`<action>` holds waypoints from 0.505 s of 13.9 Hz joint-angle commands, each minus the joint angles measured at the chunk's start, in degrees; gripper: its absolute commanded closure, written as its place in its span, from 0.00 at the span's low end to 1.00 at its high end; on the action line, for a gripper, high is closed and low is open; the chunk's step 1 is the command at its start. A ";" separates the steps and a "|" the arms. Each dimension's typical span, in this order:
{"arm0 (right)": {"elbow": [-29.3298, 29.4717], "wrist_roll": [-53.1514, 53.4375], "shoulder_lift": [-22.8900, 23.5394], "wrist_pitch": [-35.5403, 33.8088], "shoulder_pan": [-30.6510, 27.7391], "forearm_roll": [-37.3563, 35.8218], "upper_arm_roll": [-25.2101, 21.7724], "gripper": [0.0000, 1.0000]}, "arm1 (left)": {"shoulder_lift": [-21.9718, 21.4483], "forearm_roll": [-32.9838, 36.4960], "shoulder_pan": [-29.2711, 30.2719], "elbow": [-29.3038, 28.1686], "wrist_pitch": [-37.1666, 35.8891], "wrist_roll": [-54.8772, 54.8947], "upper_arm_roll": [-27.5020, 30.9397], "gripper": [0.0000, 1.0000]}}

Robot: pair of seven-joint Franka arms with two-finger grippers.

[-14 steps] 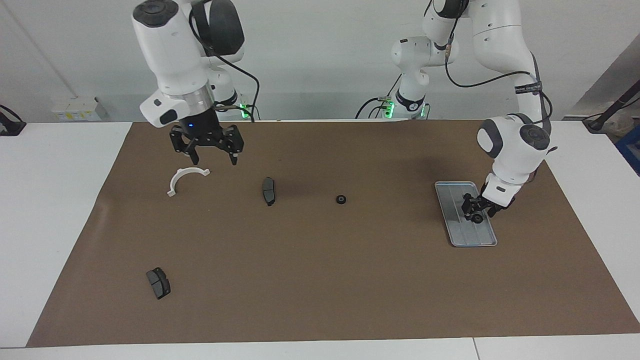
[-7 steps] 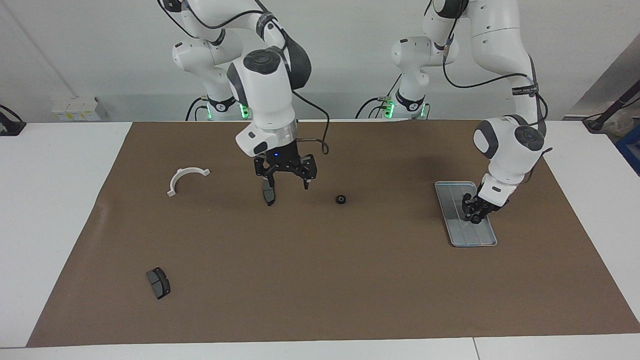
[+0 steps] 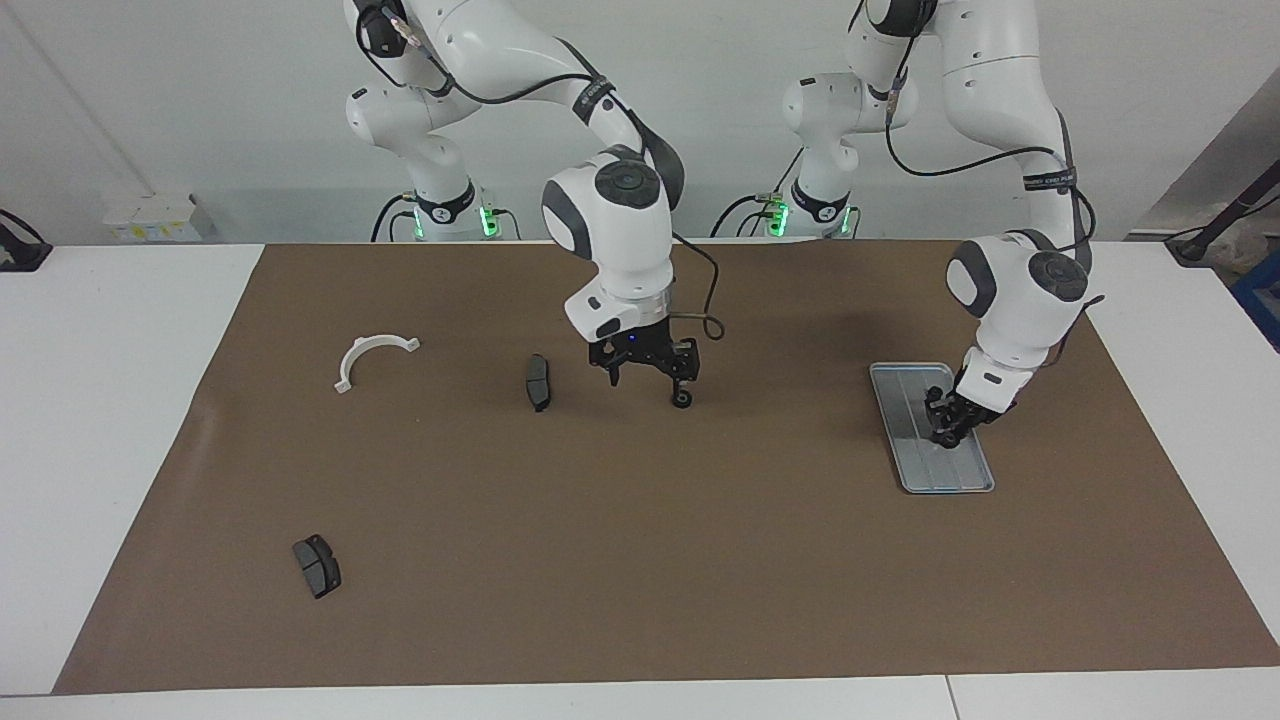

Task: Place bearing gear from tray to pile
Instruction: 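Grasp the black ring at the center with the right gripper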

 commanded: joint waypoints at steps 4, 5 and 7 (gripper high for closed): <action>8.77 4.08 10.62 0.44 3.82 -0.96 -0.21 0.00 | 1.06 -0.02 -0.45 6.85 -4.66 -2.89 -0.70 1.00; 8.78 4.00 10.53 0.53 3.82 -0.96 -0.21 0.01 | 1.06 -0.02 -0.97 7.29 -4.85 -4.65 -0.88 1.00; 5.90 4.00 10.36 2.63 4.09 -0.79 -0.21 0.06 | 0.88 -0.10 -3.43 7.74 -5.20 -8.77 -0.79 1.00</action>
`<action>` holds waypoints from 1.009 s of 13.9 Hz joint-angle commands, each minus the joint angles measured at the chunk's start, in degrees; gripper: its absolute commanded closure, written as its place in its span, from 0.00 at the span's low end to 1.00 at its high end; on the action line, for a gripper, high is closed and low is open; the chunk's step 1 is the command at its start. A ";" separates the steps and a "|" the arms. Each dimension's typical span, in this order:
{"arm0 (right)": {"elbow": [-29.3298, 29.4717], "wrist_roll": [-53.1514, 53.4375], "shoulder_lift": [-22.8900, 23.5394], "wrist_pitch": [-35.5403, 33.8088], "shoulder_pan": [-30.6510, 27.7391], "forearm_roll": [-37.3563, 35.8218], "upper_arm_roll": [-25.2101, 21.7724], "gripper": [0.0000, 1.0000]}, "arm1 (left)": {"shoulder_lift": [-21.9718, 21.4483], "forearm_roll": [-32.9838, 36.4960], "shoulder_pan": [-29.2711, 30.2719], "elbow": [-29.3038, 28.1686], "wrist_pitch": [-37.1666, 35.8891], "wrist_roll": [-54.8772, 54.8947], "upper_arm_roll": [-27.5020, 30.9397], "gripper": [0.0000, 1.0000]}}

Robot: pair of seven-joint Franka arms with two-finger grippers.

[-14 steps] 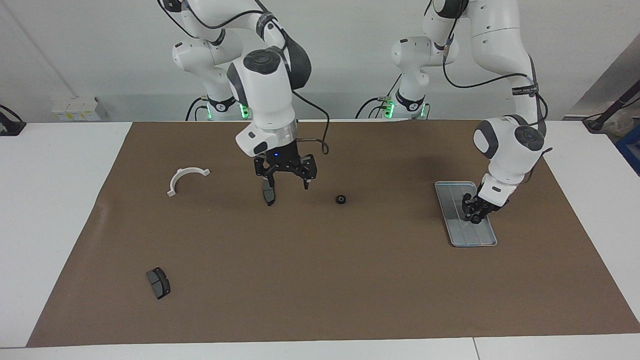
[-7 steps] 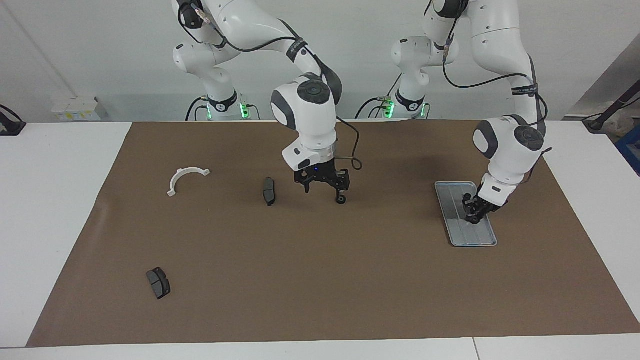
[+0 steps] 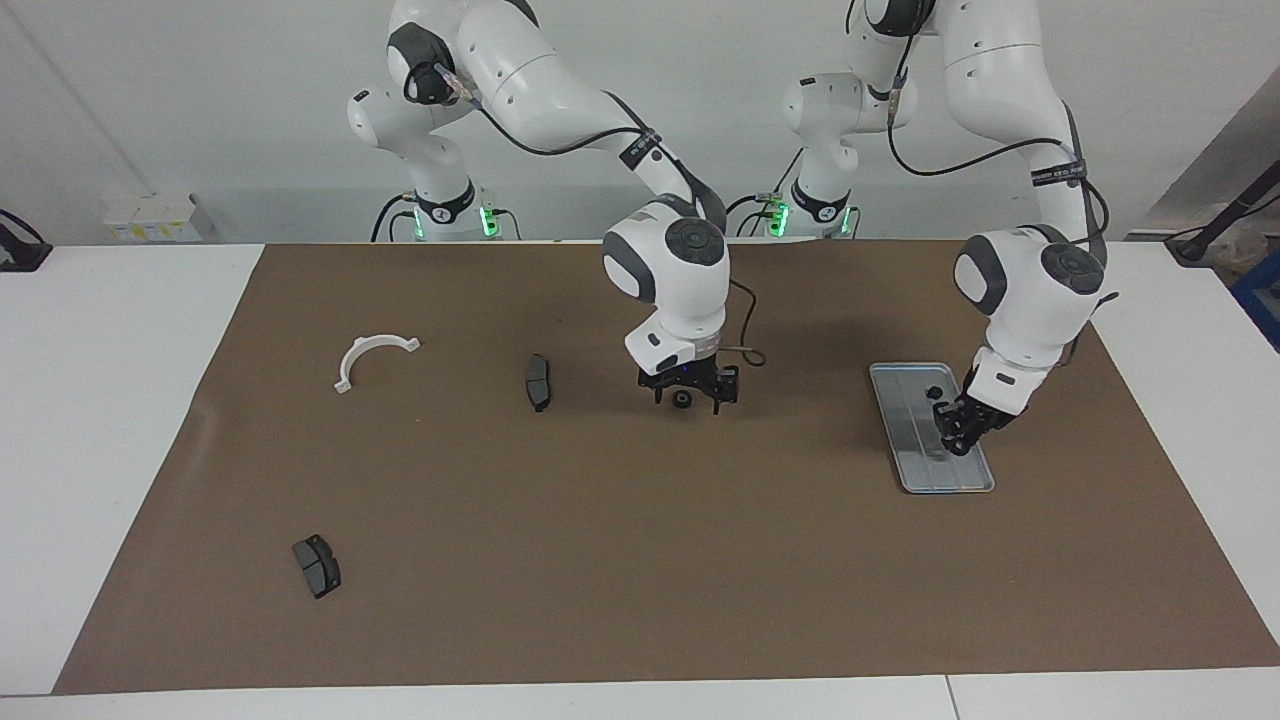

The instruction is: Place bearing gear from tray to pile

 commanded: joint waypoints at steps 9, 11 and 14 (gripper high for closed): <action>-7.84 1.00 -2.56 2.55 1.46 -0.58 -0.10 0.38 | -0.25 -0.05 -10.09 0.94 -3.54 -14.46 0.33 1.00; -7.84 0.82 -2.56 2.55 1.46 -0.58 -0.10 0.59 | -0.52 -0.05 -10.27 0.59 -3.45 -14.46 0.33 1.00; -7.92 -0.31 -2.73 1.76 1.63 -0.67 -0.10 1.00 | -0.52 -0.05 -10.27 0.50 -3.45 -14.46 0.33 1.00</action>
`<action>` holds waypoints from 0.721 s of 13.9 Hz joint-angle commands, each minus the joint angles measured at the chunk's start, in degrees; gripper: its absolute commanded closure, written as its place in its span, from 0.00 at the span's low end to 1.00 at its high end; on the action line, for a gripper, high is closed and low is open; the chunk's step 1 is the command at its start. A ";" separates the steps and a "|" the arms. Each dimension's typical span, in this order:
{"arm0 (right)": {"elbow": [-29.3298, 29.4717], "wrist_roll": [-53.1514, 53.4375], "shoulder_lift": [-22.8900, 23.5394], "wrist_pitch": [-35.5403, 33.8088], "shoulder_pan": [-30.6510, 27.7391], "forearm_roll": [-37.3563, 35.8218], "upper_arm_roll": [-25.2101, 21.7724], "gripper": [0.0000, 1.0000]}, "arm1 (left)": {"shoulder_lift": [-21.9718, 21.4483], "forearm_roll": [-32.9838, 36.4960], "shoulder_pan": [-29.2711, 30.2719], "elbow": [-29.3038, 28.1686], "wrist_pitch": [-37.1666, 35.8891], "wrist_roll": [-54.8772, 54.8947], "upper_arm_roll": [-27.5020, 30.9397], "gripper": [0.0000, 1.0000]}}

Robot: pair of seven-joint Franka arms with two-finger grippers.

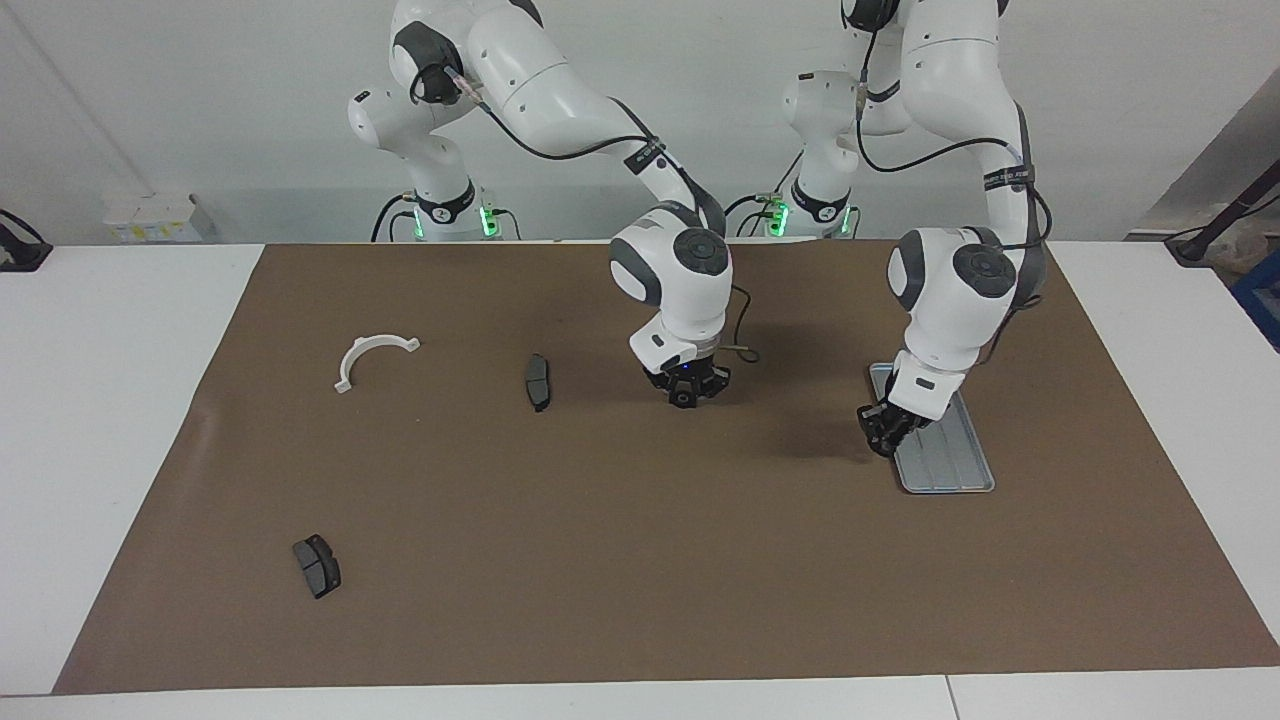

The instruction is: Place bearing gear from tray to pile

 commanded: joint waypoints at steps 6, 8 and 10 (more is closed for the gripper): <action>-3.34 -3.21 -4.74 1.04 -2.23 -0.58 -0.13 1.00 | -0.61 -0.04 -1.74 -0.60 -0.63 -1.21 0.69 1.00; -7.45 -6.89 -8.60 1.22 -4.95 -0.58 -0.13 1.00 | -0.61 -0.04 -4.37 -0.51 -0.37 -5.33 0.69 1.00; -15.17 -13.12 -15.00 1.65 -9.68 -0.14 -0.13 1.00 | -0.70 0.05 -8.75 -0.51 -0.72 -9.81 0.69 1.00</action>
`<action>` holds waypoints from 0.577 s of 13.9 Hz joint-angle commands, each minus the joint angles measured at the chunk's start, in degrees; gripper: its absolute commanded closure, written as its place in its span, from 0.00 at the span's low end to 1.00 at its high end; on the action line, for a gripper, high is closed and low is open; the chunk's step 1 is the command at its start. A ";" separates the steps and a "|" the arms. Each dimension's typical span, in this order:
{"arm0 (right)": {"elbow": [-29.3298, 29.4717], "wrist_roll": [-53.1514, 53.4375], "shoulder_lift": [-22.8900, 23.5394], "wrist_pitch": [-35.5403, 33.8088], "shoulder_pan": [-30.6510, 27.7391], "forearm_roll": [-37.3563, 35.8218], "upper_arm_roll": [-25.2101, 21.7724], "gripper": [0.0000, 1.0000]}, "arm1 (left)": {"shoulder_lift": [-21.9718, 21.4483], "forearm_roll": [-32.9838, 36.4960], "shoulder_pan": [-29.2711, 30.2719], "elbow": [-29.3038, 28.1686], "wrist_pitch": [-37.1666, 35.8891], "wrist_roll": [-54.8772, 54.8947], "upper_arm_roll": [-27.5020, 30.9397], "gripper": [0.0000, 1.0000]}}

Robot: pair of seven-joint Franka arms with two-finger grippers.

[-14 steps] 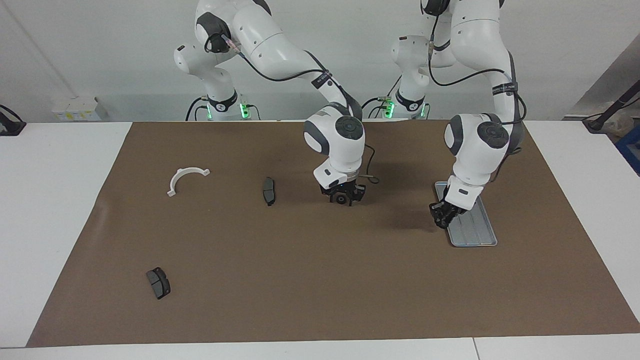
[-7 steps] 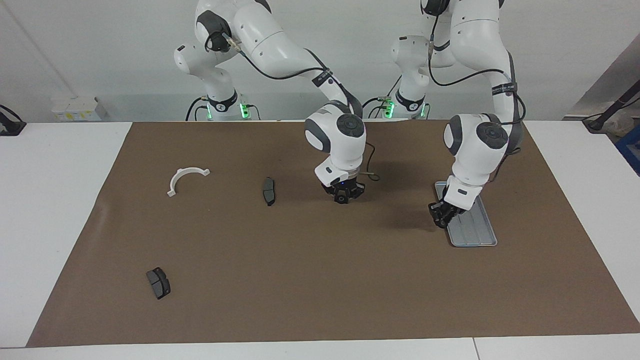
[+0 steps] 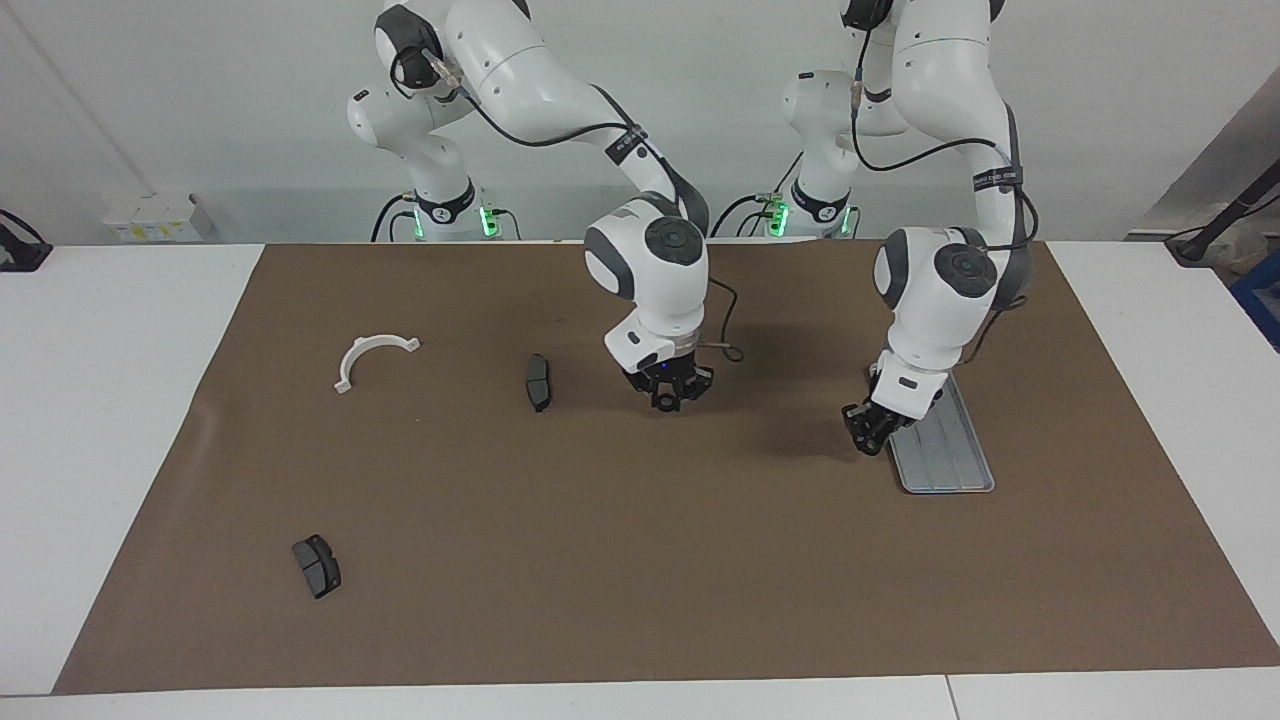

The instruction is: Place bearing gear from tray to pile

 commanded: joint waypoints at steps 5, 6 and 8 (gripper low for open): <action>-19.88 -24.37 -16.62 0.96 -16.85 0.61 0.85 1.00 | -1.66 -0.02 -17.31 -2.17 -0.44 -14.25 0.84 1.00; -21.21 -29.02 -17.60 0.96 -19.75 1.48 0.85 1.00 | -1.75 -0.02 -19.16 -2.62 -0.18 -15.31 0.84 1.00; -22.54 -37.46 -18.13 0.87 -24.06 4.12 0.85 1.00 | -2.10 -0.02 -21.45 -3.50 -0.18 -16.02 0.75 0.87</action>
